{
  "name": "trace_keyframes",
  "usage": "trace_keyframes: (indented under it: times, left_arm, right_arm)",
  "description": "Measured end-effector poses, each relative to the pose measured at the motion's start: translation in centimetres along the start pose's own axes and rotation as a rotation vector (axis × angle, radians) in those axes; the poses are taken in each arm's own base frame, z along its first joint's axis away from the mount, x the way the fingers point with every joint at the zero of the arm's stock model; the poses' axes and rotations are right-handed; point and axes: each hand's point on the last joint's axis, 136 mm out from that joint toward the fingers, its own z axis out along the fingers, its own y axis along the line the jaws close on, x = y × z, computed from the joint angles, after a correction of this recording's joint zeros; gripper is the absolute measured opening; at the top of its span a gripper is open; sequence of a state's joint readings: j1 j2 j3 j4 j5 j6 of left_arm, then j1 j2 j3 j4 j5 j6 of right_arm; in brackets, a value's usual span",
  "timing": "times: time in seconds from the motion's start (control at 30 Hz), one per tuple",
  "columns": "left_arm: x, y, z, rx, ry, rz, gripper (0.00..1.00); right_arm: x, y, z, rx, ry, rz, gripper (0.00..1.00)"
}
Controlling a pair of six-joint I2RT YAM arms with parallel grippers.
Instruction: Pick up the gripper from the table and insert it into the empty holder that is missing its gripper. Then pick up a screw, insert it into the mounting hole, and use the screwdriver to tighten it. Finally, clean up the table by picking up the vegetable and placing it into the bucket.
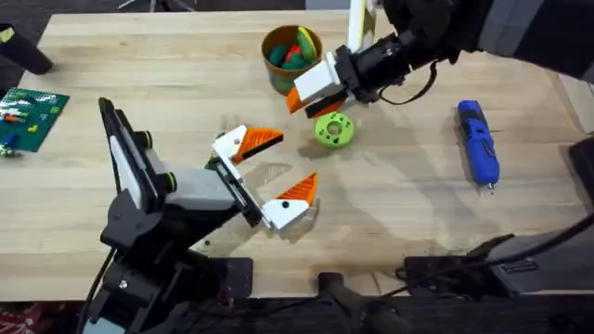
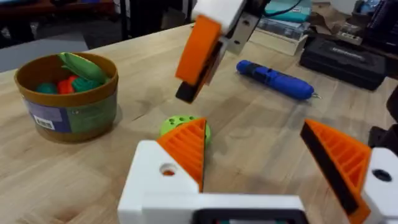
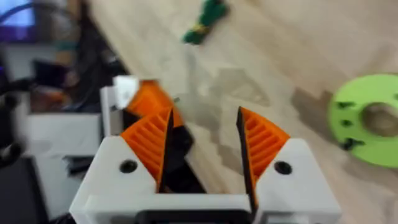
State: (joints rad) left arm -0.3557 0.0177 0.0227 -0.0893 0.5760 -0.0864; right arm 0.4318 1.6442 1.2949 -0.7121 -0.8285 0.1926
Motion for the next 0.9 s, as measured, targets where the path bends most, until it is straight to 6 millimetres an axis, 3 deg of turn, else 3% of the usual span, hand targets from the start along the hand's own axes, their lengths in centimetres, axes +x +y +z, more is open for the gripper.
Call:
trace_keyframes:
  times: [0.03, 0.07, 0.4, 0.6, 0.77, 0.9]
  left_arm:
    - [0.0, 0.0, 0.0, 0.0, 0.0, 0.0, 0.982]
    - [0.0, 0.0, 0.0, 0.0, 0.0, 0.0, 0.982]
    - [0.0, 0.0, 0.0, 0.0, 0.0, 0.0, 0.982]
    - [0.0, 0.0, 0.0, 0.0, 0.0, 0.0, 0.982]
    - [0.0, 0.0, 0.0, 0.0, 0.0, 0.0, 0.982]
    - [0.0, 0.0, 0.0, 0.0, 0.0, 0.0, 0.982]
  right_arm:
    - [0.5, 1.6, 0.1, -0.122, 0.035, -0.004, 0.576]
    - [0.7, 1.9, 0.3, -0.154, 0.053, 0.007, 0.576]
    - [2.0, 1.5, 2.9, -0.416, 0.186, 0.123, 0.576]
    - [2.2, 2.5, 2.9, -0.471, 0.192, 0.108, 0.576]
    - [3.6, 3.5, 4.5, -0.449, 0.249, 0.079, 0.576]
    - [3.6, 3.6, 4.9, -0.442, 0.253, 0.065, 0.576]
